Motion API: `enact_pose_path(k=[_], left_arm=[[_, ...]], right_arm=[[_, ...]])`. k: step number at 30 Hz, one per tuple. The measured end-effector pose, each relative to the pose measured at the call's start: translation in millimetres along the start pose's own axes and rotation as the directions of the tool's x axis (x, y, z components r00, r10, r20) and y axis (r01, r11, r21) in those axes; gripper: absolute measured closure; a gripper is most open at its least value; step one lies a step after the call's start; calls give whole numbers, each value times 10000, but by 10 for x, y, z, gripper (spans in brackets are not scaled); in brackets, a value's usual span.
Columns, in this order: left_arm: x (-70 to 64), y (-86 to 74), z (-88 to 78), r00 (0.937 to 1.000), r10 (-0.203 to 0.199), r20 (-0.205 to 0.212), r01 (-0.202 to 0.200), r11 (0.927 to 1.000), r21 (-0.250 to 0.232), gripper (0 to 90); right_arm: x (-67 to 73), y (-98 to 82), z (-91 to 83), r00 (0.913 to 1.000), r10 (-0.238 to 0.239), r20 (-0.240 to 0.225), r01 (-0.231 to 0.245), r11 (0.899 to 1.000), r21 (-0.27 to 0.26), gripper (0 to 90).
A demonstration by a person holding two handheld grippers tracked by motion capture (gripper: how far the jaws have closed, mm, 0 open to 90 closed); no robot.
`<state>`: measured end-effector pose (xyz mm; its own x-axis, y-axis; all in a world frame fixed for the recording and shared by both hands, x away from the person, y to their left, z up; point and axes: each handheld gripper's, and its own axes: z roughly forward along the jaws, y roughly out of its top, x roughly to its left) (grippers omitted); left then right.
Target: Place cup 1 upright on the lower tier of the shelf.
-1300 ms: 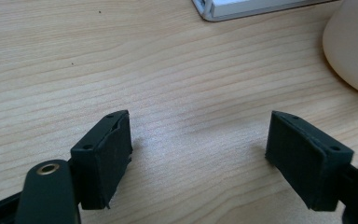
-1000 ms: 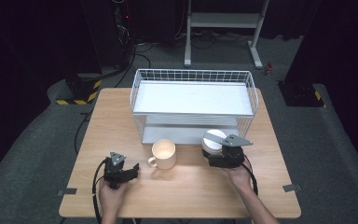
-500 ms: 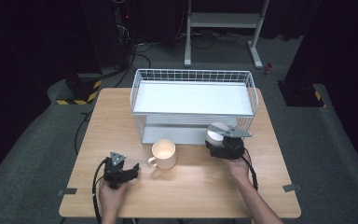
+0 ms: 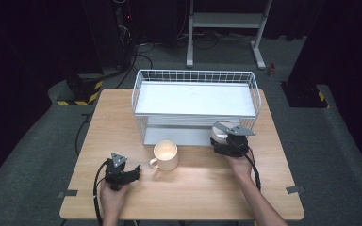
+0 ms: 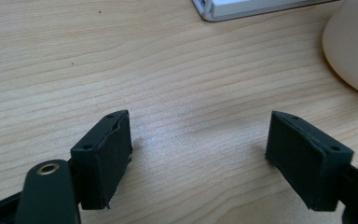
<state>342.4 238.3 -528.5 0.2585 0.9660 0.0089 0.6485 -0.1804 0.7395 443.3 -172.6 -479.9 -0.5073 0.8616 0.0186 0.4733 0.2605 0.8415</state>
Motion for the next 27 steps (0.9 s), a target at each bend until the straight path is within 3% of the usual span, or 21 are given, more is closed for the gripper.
enact_pose_path(k=[13, 17, 27], left_arm=[[0, 0, 0, 10000, 6, -3, -6, 10000, 3, 223], [0, 0, 0, 10000, 6, -4, -6, 10000, 3, 223], [0, 0, 0, 10000, 8, 0, -8, 10000, 4, 223]], right_arm=[[-36, -7, 74, 9995, -87, 315, 97, 9994, -328, 185], [-51, 34, 103, 9992, -145, 379, 151, 9998, -138, 184], [-85, 52, 175, 9991, 68, 420, -56, 9995, -300, 184]])
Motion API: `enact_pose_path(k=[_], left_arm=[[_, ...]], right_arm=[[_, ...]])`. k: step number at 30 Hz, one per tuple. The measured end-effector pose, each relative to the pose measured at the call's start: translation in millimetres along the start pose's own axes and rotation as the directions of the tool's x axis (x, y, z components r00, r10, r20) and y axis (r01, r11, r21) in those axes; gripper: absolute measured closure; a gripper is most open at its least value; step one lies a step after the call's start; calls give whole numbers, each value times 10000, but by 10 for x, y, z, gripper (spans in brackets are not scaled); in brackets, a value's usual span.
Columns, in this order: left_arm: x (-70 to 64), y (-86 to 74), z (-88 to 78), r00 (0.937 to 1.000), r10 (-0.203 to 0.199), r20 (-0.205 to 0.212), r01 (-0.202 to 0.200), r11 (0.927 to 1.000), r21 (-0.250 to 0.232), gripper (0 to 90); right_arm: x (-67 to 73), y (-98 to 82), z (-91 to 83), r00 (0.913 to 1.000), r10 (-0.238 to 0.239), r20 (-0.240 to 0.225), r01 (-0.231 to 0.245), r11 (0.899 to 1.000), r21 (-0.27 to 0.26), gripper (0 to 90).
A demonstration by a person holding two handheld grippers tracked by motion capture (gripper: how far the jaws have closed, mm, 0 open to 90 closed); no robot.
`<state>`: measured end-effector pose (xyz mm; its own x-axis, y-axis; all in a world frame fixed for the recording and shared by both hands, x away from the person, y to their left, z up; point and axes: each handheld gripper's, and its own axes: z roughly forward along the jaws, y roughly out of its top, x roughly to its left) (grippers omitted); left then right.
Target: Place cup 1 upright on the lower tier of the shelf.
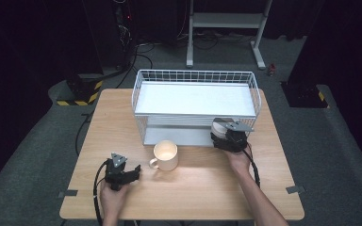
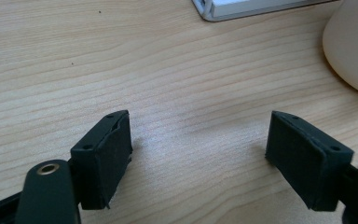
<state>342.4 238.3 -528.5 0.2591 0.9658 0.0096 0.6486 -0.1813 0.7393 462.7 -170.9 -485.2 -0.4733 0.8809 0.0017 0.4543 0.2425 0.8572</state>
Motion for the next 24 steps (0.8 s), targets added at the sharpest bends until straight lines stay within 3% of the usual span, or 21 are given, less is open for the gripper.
enact_pose_path(k=[12, 19, 22, 24], left_arm=[[-1, 0, 0, 10000, 2, -6, -2, 10000, -1, 223], [-1, 0, -1, 10000, -2, -8, 2, 10000, 0, 223], [-1, -1, -1, 10000, -2, -8, 2, 10000, 0, 223], [-1, -1, -1, 10000, 1, -8, -1, 10000, -1, 224]], right_arm=[[-29, -30, -2, 9999, 62, -128, -58, 9995, 307, 145], [-24, -112, -32, 9999, -96, -81, 100, 9986, 519, 165], [-20, -141, -66, 9998, 107, -166, -95, 9977, 670, 178], [-18, -146, -85, 9997, -203, -135, 210, 9981, 581, 187]])
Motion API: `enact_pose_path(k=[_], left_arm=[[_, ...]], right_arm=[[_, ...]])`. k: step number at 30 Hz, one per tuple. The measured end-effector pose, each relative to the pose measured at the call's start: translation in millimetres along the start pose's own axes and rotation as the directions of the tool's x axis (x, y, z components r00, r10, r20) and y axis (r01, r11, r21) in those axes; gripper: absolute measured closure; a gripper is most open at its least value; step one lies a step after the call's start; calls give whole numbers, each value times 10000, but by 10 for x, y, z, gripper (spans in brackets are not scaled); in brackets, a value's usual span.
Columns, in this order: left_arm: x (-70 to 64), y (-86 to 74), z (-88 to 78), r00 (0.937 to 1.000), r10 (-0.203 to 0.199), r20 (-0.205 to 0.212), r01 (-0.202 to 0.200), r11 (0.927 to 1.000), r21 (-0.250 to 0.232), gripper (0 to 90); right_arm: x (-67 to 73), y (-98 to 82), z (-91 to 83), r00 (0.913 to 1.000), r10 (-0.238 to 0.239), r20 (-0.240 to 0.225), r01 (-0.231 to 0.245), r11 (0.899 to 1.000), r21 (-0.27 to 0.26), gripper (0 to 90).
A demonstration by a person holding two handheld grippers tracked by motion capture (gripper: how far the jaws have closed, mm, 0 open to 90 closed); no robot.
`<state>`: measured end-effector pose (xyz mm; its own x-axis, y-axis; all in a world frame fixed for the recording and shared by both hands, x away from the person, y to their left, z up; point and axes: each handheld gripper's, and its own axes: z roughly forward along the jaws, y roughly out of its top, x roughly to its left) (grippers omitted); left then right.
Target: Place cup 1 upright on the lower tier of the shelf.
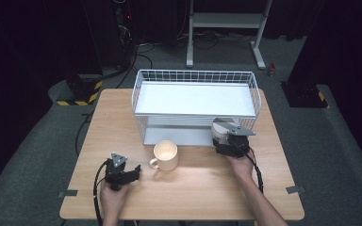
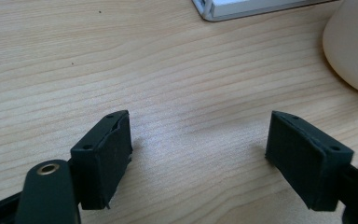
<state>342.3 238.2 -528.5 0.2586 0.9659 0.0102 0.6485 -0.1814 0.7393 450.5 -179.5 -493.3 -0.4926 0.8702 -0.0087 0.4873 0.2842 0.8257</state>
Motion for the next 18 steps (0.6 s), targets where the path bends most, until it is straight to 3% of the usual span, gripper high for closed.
enact_pose_path(k=[18], left_arm=[[0, 0, 0, 10000, -2, 0, 2, 10000, 0, 223]], right_arm=[[20, -52, 27, 9994, -251, 257, 245, 9995, 197, 191]])
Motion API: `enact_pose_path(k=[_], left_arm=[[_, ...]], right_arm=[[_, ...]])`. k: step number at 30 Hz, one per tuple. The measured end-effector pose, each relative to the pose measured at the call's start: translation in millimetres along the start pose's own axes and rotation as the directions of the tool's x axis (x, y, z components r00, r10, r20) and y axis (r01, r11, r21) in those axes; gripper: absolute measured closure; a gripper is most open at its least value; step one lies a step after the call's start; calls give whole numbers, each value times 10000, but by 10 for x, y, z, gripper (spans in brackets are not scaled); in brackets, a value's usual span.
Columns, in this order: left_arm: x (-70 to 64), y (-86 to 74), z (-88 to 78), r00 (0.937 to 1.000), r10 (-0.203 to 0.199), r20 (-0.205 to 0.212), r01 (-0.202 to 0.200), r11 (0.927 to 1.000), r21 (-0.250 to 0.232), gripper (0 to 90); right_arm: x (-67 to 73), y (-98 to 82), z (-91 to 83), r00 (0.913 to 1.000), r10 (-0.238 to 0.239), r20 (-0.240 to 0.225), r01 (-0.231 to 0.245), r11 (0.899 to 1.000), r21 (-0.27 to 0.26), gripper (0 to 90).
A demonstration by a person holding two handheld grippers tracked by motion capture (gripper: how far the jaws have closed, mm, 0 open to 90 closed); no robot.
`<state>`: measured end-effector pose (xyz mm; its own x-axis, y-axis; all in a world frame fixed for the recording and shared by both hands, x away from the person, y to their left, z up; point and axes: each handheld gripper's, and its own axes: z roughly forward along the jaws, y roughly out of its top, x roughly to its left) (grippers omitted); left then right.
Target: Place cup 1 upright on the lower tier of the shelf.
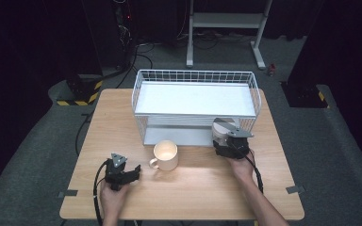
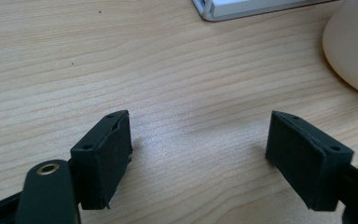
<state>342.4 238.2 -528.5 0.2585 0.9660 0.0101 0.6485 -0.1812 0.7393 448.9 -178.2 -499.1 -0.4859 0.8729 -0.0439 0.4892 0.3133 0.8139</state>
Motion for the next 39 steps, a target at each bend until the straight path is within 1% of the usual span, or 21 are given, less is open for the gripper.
enact_pose_path(k=[4, 5, 10, 11, 15, 16, 17, 18, 21, 22, 23, 24, 25, 28, 29, 30, 39], left_arm=[[0, 0, 0, 10000, -5, 1, 5, 10000, 1, 223], [0, 0, 0, 10000, -1, 0, 1, 10000, 0, 223], [-2, -1, 1, 10000, -10, 5, 10, 10000, -1, 222], [-2, -1, 1, 10000, -6, 5, 6, 10000, -2, 222], [-1, 0, 1, 10000, 4, 3, -4, 10000, 0, 222], [-1, 0, 1, 10000, -1, 4, 1, 10000, -1, 222], [-2, 0, 1, 10000, -7, 4, 7, 10000, -2, 222], [-1, 0, 1, 10000, 2, 3, -2, 10000, 1, 222], [0, 0, 1, 10000, 3, 5, -3, 10000, 0, 222], [-1, 0, 1, 10000, 3, 4, -3, 10000, 0, 222], [-1, 0, 1, 10000, 2, 5, -2, 10000, 1, 222], [0, 0, 0, 10000, 6, 5, -6, 10000, 3, 222], [-1, 0, 1, 10000, 4, 4, -4, 10000, 2, 222], [-2, 0, 0, 10000, -10, 5, 10, 10000, 0, 222], [-1, 0, 1, 10000, 3, 3, -3, 10000, 2, 222], [-1, 0, 1, 10000, -1, 3, 1, 10000, 1, 222], [-2, 0, 0, 10000, 3, -2, -3, 10000, 3, 222]], right_arm=[[-23, 43, 43, 9999, 130, 49, -130, 9998, 148, 191], [-31, 48, 54, 9999, 89, 69, -90, 9999, 116, 191], [-36, 63, 90, 9992, 397, 51, -397, 9991, 147, 191], [-45, 74, 104, 9994, 335, 72, -336, 9993, 140, 191], [-59, 119, 150, 9988, 453, 187, -458, 9986, 249, 191], [-60, 126, 162, 9986, 476, 222, -481, 9986, 233, 191], [-69, 129, 175, 9989, 392, 243, -396, 9991, 148, 191], [-62, 127, 183, 9980, 568, 260, -572, 9983, 149, 192], [-66, 127, 199, 9975, 618, 329, -621, 9980, 79, 192], [-79, 129, 207, 9984, 446, 342, -447, 9990, 15, 191], [-73, 130, 210, 9977, 582, 341, -584, 9983, 37, 192], [-88, 139, 220, 9981, 521, 340, -523, 9986, 49, 191], [-84, 148, 225, 9971, 705, 293, -709, 9974, 121, 191], [-97, 187, 259, 9966, 742, 367, -751, 9969, 230, 191], [-106, 193, 271, 9967, 658, 473, -669, 9975, 225, 191], [-105, 200, 289, 9969, 617, 479, -627, 9979, 184, 191], [-111, 194, 364, 9942, 897, 594, -895, 9960, -68, 192]])
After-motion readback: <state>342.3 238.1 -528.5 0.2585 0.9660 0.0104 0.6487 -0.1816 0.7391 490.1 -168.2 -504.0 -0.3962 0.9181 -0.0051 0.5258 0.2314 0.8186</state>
